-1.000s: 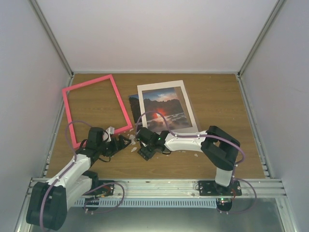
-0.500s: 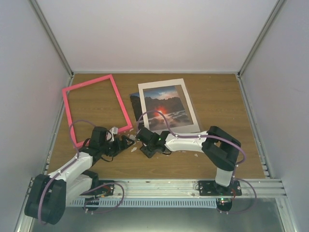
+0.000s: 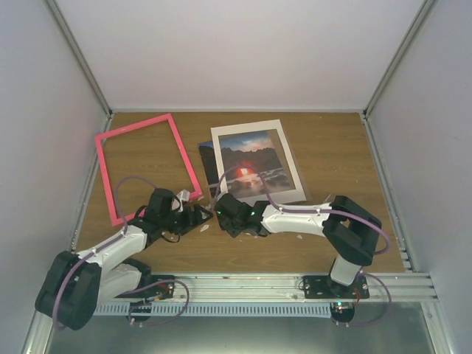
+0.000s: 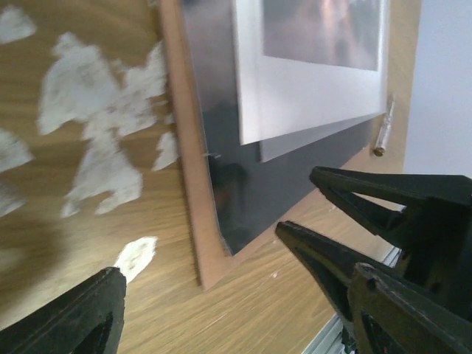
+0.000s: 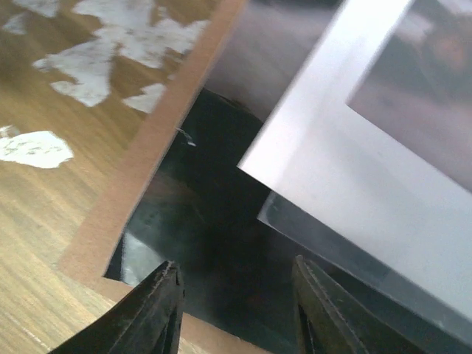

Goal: Take the photo out of the frame

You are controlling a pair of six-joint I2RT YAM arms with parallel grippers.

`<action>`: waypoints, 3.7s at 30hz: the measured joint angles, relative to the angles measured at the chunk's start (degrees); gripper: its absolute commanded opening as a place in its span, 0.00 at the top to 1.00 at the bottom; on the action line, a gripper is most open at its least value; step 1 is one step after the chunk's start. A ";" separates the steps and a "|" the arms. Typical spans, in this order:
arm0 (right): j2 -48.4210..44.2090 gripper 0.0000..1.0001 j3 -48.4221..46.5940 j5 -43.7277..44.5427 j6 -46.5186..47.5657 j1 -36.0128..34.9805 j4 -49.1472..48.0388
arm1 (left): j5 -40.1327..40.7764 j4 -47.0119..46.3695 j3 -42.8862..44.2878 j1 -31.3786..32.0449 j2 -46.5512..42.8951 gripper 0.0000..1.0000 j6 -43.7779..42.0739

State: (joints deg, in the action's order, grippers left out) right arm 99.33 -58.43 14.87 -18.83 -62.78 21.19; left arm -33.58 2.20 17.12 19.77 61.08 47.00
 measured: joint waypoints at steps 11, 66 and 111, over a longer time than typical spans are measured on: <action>-12.63 0.31 10.45 0.68 -4.22 10.49 -1.60 | 8.04 -0.61 4.50 11.41 5.01 0.51 6.62; -24.87 0.15 22.32 -2.25 -6.54 17.11 -10.64 | 14.58 -7.61 8.11 19.91 19.28 0.73 16.90; -31.65 0.10 35.60 -40.17 -10.56 54.12 -18.16 | 16.55 -5.68 7.28 19.82 17.09 0.73 11.87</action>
State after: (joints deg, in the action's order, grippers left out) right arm 67.68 -22.83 -25.30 -29.39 -8.67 3.03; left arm -17.04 -3.49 24.40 39.59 78.17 58.87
